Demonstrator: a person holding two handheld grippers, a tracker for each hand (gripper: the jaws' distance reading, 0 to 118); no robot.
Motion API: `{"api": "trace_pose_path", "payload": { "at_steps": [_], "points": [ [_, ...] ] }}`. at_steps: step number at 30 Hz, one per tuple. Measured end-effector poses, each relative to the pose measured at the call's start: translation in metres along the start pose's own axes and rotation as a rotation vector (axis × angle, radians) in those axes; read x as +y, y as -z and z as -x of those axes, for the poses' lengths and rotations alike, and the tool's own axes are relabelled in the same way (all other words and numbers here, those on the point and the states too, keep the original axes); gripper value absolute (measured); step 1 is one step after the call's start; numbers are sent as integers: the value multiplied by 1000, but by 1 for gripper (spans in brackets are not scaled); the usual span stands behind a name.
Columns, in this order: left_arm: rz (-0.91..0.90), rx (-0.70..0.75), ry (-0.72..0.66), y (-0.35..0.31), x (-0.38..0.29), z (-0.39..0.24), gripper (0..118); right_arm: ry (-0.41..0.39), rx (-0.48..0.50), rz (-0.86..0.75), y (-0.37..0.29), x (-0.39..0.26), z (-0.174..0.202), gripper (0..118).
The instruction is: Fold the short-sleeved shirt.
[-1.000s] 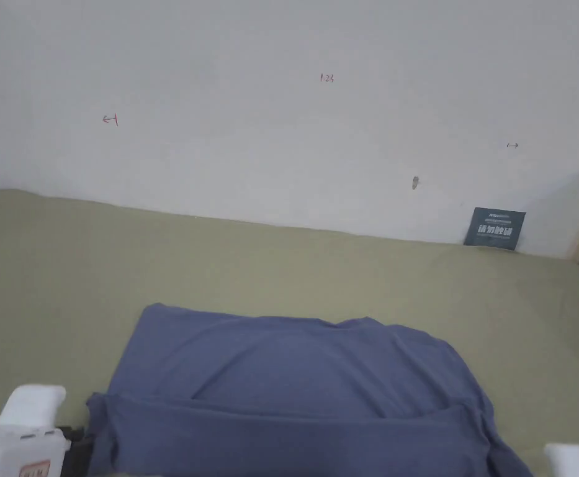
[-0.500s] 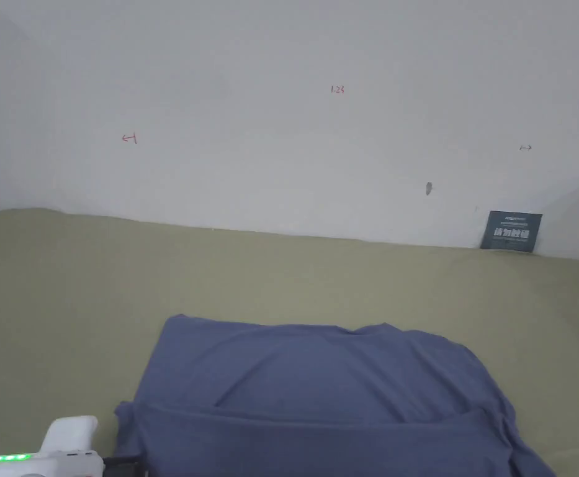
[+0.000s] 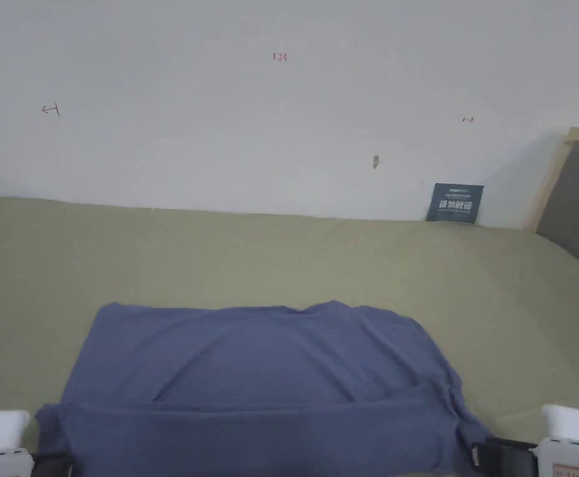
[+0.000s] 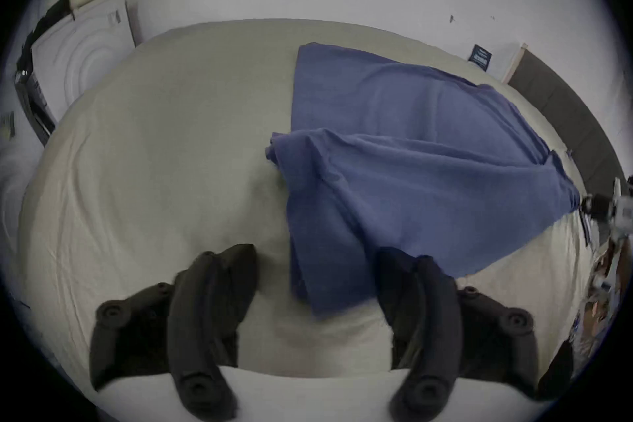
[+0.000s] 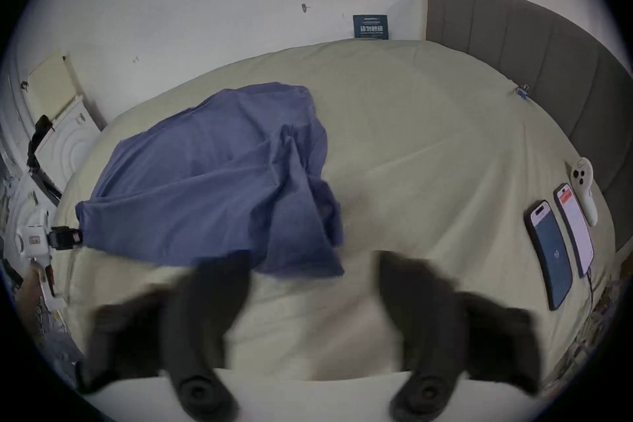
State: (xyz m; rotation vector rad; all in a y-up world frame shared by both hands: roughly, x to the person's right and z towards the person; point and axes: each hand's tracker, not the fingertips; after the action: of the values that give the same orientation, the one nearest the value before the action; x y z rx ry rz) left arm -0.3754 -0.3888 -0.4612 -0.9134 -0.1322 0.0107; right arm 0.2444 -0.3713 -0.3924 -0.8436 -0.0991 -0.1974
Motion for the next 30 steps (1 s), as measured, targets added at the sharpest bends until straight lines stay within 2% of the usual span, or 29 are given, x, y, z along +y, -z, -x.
{"api": "trace_pose_path", "payload": {
  "at_steps": [1, 2, 5, 7, 8, 10, 11, 12, 15, 30],
  "points": [
    [-3, -19, -4, -5, 1, 0, 63, -8, 4, 3, 5, 2, 1, 104],
    [-5, -34, -5, -7, 2, 0, 52, -24, 2, 11, 8, 4, 2, 104],
    [-23, -25, 7, -12, 5, -3, 4, -85, -24, 37, 26, 5, 6, 102],
    [-4, -44, 3, -12, 5, -2, 4, -102, -37, 80, 38, 5, 7, 100],
    [-3, -41, 0, -12, 5, -2, 4, -98, -22, 93, 41, 4, 6, 89],
    [-6, -57, -14, -11, 5, 0, 4, -94, 37, 85, 41, 0, 6, 32],
    [-11, -64, -19, -12, 4, 1, 4, -95, 40, 57, 39, -3, 8, 15],
    [-4, -72, -26, -12, 4, 3, 4, -104, -22, 32, 36, -4, 10, 14],
    [-4, -102, -47, -17, 4, 9, 4, -50, 25, 60, 27, -5, 7, 13],
    [-36, -177, -21, -74, 5, 24, 4, -118, 70, -2, -54, -4, 14, 12]
  ]
}}
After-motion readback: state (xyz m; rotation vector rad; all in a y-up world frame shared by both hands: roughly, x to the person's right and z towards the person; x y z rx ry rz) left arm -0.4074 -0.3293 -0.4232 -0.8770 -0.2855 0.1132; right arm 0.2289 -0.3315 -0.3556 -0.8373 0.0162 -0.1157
